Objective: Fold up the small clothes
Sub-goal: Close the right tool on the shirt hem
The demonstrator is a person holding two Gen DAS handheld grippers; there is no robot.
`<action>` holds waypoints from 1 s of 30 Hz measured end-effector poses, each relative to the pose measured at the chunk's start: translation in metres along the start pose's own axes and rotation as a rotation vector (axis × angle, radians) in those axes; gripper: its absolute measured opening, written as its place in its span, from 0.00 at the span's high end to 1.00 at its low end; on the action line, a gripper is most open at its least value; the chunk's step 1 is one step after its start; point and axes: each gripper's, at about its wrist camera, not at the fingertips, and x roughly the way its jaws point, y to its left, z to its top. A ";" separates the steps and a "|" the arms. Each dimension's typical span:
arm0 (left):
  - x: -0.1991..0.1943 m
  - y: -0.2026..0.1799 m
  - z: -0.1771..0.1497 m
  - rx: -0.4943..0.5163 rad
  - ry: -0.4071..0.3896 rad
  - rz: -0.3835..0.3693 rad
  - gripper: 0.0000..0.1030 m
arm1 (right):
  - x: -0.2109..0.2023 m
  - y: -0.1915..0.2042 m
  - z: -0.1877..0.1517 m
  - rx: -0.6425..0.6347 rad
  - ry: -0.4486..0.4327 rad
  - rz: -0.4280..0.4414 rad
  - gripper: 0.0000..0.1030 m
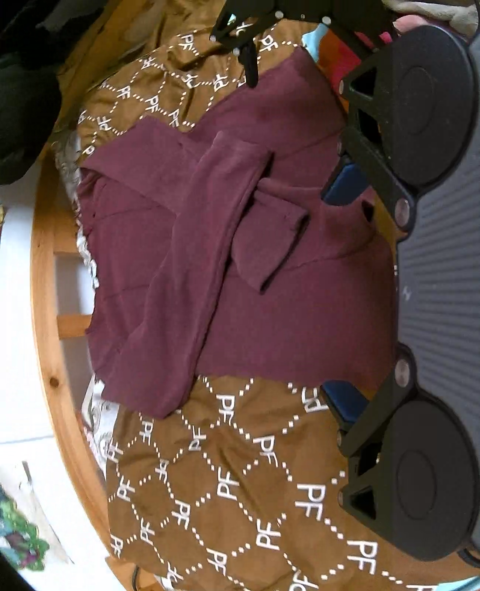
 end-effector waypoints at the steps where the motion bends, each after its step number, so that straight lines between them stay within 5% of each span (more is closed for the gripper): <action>1: 0.001 -0.001 0.000 0.005 0.004 -0.006 0.01 | 0.002 0.001 0.001 0.008 -0.007 0.016 0.01; 5: 0.008 -0.005 -0.001 0.028 0.023 0.007 0.01 | 0.016 0.008 0.005 0.010 -0.009 0.043 0.01; 11: 0.003 -0.015 -0.003 0.093 -0.008 -0.010 0.01 | 0.020 0.011 0.010 0.006 -0.058 -0.055 0.02; 20: -0.010 -0.052 -0.010 0.284 -0.091 -0.120 0.01 | 0.010 -0.017 0.011 0.178 -0.114 -0.005 0.60; 26: 0.014 -0.076 -0.016 0.377 0.011 -0.098 0.01 | 0.003 -0.055 0.002 0.484 -0.164 0.132 0.66; 30: 0.041 -0.086 -0.022 0.435 0.109 -0.040 0.01 | 0.005 -0.067 -0.005 0.600 -0.162 0.178 0.82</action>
